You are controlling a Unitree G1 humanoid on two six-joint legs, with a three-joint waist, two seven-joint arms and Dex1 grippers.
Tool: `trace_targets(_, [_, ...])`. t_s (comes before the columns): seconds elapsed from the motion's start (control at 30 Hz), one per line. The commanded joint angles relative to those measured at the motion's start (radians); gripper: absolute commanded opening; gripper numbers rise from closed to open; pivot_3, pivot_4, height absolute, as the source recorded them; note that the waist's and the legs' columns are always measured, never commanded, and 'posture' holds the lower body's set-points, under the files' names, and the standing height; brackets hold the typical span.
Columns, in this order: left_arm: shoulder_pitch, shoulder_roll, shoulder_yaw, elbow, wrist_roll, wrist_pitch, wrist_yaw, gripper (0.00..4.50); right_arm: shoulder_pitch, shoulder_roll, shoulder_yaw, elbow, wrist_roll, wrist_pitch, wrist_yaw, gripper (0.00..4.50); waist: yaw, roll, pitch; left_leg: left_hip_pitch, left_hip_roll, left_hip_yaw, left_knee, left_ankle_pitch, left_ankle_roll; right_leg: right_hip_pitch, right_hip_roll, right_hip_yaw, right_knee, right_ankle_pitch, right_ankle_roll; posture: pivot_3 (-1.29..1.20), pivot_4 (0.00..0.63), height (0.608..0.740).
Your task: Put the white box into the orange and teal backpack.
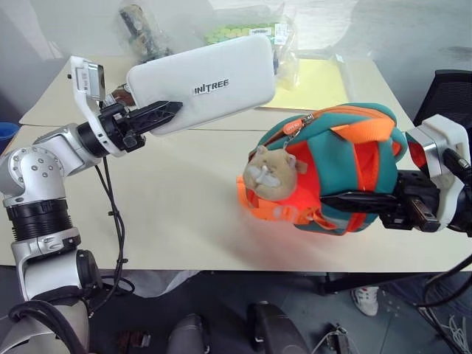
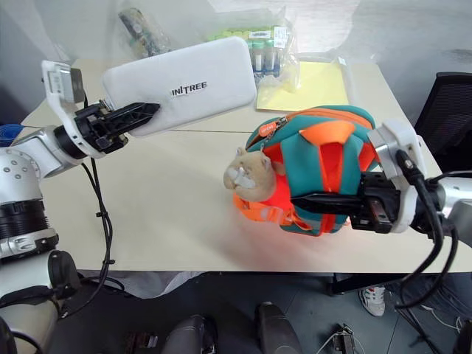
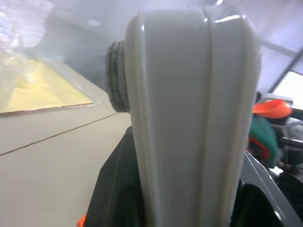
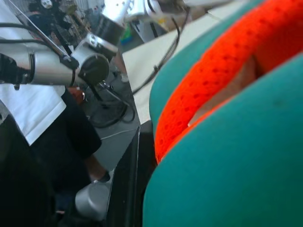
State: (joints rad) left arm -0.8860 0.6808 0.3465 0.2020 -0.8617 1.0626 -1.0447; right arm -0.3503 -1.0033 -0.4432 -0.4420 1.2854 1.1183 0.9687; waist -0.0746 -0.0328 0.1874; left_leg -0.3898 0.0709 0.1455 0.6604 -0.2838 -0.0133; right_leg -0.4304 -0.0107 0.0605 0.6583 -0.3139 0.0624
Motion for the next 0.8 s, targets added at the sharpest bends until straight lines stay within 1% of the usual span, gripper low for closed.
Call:
trace_targets(0.03, [-0.038,0.036,-0.034,-0.03,-0.018,-0.058,-0.124,1.33,0.031,-0.024,-0.06,-0.015,0.021,-0.019,0.0,0.03,0.0,0.0,0.0,0.0,0.0,0.0,0.0,0.0,0.0,0.0,0.0,0.0,0.0,0.0,0.0,0.0,0.15,0.74])
trace_targets(0.17, [-0.051,0.057,-0.103,0.001,0.027,-0.118,-0.207,1.33,0.064,-0.027,-0.063,-0.014,-0.003,-0.04,-0.009,0.03,0.002,0.0,0.0,0.0,0.0,0.0,0.001,0.0,0.001,0.001,0.0,0.0,0.0,0.0,0.0,0.0,0.15,0.74])
trace_targets(0.27, [-0.026,0.082,-0.241,0.003,0.177,-0.283,-0.281,1.33,0.066,-0.024,-0.058,-0.009,-0.001,-0.046,-0.024,0.03,0.004,0.0,0.0,0.0,-0.001,-0.001,0.001,0.0,0.001,0.001,0.0,0.0,0.0,0.0,0.0,0.0,0.15,0.74])
trace_targets(0.33, [-0.018,0.086,-0.296,0.013,0.244,-0.364,-0.309,1.33,0.065,-0.024,-0.05,-0.011,-0.001,-0.051,-0.029,0.03,0.004,0.0,0.0,0.0,-0.001,-0.001,0.001,0.0,0.001,0.001,0.0,0.0,0.0,0.0,0.0,0.0,0.15,0.74])
trace_targets(0.43, [-0.047,0.044,-0.322,0.058,0.301,-0.461,-0.29,1.33,0.063,-0.022,-0.039,-0.013,-0.002,-0.055,-0.034,0.03,0.013,0.0,0.0,0.0,-0.001,-0.001,0.001,0.0,0.002,0.001,-0.001,0.0,0.0,0.0,0.0,0.0,0.15,0.74])
trace_targets(0.53, [-0.069,0.002,-0.335,0.056,0.317,-0.497,-0.282,1.33,0.064,-0.019,-0.034,-0.017,0.002,-0.056,-0.034,0.03,0.022,0.0,0.0,0.0,-0.001,-0.001,0.002,0.0,0.003,0.001,0.0,0.0,0.0,0.0,0.0,0.0,0.15,0.74])
trace_targets(0.67, [-0.08,-0.017,-0.378,0.042,0.369,-0.577,-0.316,1.33,0.066,-0.015,-0.02,-0.017,-0.01,-0.062,-0.032,0.03,0.025,-0.001,0.0,-0.001,-0.002,-0.001,0.002,-0.001,0.005,0.001,-0.001,0.0,-0.001,0.0,0.001,0.0,0.15,0.74])
trace_targets(0.8, [-0.088,-0.016,-0.452,0.004,0.42,-0.65,-0.399,1.33,0.054,-0.011,0.006,-0.007,-0.032,-0.078,-0.031,0.03,0.029,-0.001,0.0,-0.001,-0.002,-0.001,0.002,-0.001,0.005,0.001,-0.001,0.0,-0.001,0.0,0.001,0.0,0.15,0.74])
